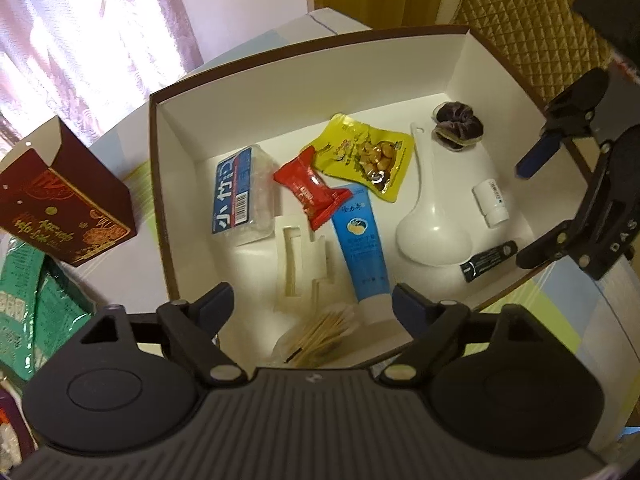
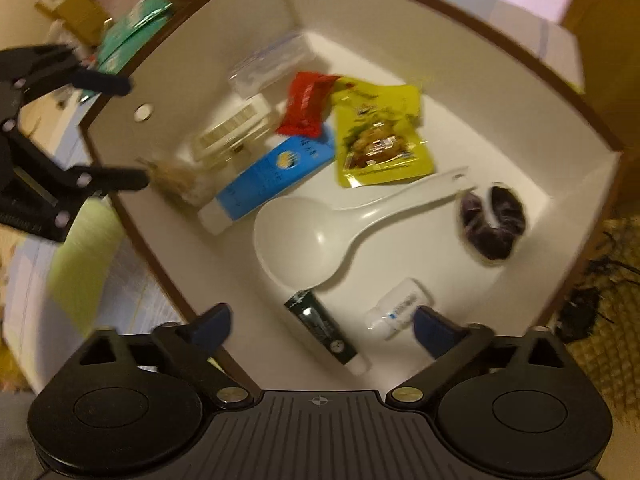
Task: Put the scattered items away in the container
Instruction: 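Withdraw both tools up and away from the box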
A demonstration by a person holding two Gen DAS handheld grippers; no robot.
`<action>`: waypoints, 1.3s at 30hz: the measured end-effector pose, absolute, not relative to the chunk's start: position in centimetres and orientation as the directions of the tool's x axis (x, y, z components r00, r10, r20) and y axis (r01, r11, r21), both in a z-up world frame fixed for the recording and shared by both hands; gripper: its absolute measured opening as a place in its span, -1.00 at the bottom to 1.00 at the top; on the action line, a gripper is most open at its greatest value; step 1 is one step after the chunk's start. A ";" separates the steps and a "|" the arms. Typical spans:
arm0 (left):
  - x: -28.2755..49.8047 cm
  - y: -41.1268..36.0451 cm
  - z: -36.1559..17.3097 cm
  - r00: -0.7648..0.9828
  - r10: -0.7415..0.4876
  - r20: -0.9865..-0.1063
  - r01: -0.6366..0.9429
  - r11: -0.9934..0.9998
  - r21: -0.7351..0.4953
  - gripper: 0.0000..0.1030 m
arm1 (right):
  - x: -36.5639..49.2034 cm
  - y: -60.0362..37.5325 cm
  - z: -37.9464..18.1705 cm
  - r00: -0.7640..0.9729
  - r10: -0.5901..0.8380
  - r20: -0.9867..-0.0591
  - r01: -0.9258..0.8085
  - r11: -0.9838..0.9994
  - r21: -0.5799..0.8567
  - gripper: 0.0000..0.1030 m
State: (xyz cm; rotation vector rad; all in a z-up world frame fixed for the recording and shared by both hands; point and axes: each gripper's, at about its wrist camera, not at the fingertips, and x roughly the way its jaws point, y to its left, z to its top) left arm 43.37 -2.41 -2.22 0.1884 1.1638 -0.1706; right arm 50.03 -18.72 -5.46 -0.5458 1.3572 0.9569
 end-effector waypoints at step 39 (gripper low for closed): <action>32.7 -6.0 4.9 0.586 0.067 -0.807 0.071 0.989 0.133 0.93 | 39.8 -25.3 2.2 0.429 0.428 -0.796 -0.567 0.813 0.132 1.00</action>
